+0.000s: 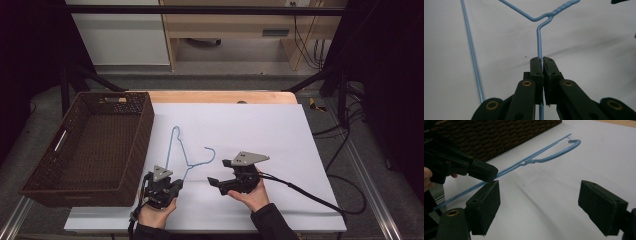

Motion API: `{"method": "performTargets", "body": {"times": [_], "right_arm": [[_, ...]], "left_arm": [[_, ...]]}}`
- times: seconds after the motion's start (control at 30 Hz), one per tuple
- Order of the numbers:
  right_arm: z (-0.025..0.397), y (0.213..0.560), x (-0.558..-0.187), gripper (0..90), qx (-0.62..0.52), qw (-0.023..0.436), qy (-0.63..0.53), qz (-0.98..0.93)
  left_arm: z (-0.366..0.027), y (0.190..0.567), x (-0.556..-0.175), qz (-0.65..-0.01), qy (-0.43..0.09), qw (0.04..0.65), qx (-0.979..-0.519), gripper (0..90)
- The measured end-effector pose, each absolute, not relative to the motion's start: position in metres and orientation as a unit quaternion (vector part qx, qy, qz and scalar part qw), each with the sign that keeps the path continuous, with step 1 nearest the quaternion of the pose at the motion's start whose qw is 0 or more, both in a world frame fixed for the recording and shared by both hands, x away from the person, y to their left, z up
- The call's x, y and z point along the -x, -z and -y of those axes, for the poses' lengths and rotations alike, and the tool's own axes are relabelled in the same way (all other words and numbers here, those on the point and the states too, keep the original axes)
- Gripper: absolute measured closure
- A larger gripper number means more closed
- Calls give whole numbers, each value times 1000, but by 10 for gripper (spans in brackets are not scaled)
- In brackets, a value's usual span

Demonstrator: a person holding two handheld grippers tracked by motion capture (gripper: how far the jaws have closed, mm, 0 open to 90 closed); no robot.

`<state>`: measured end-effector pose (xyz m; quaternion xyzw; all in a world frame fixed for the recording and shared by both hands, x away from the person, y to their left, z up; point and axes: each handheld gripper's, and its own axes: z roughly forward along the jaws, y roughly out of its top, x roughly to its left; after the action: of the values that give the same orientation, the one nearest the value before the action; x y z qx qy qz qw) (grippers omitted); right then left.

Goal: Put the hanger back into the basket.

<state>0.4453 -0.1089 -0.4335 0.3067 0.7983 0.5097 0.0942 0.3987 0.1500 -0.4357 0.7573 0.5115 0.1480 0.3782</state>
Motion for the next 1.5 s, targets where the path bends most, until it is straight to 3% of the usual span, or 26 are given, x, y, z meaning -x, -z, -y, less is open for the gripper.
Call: {"method": "performTargets", "body": {"times": [0.43,1.13,1.5], "right_arm": [[83,447,-465,369,-314,75,-524,-788],[74,456,-477,787,-312,39,-547,-776],[76,453,-478,841,-310,12,-566,-764]], "left_arm": [[-151,435,-398,-509,-150,377,-759,870],[-147,439,-398,-507,-149,377,-761,869],[-148,437,-396,-502,-154,380,-761,864]]}}
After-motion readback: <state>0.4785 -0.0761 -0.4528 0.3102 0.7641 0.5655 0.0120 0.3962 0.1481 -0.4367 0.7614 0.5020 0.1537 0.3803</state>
